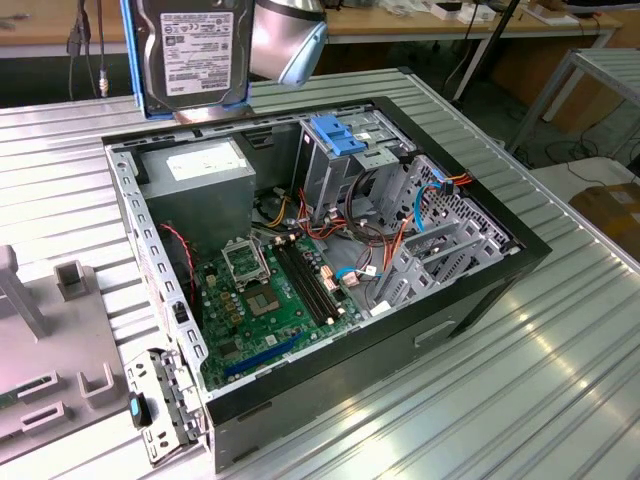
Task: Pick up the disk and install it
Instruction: 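Pick up the disk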
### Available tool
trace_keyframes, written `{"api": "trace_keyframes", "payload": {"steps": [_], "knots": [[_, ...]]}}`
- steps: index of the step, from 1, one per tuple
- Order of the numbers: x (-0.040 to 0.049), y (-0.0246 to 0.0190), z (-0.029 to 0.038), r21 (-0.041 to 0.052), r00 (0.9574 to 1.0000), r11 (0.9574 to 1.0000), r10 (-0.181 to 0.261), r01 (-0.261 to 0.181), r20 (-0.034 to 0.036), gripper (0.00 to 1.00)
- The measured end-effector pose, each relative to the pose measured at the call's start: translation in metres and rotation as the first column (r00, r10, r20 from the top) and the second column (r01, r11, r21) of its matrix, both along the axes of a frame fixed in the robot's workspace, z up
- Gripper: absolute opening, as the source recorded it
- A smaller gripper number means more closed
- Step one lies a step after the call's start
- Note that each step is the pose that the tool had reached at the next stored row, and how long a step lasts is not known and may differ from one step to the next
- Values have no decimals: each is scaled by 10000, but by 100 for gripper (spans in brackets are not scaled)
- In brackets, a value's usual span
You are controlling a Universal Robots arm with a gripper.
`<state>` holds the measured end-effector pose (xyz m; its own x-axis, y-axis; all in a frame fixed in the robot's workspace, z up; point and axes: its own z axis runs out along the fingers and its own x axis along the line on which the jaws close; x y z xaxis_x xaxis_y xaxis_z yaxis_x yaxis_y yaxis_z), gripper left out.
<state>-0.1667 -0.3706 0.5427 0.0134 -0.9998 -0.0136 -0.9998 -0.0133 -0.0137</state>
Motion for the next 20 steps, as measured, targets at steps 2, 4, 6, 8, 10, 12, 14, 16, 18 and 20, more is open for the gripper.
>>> {"api": "trace_keyframes", "payload": {"steps": [2,4,6,8,10,12,14,16,18,20], "knots": [[132,-5,-3,-1,10000,10000,0,0,-1,37],[270,-12,-9,0,10000,10000,-9,9,0,37],[323,-14,-10,-1,10000,10000,-31,31,-1,37],[396,-16,-12,-2,10000,10000,-50,50,-1,37],[401,-17,-13,0,10000,10000,-52,52,0,37],[402,-16,-13,-1,10000,10000,-51,51,-1,37],[403,-16,-13,-1,10000,10000,-51,51,-1,37],[404,-16,-13,-1,10000,10000,-51,51,-1,37],[405,-16,-13,-1,10000,10000,-51,51,-1,37],[405,-16,-13,-1,10000,10000,-51,51,-1,37]]}}
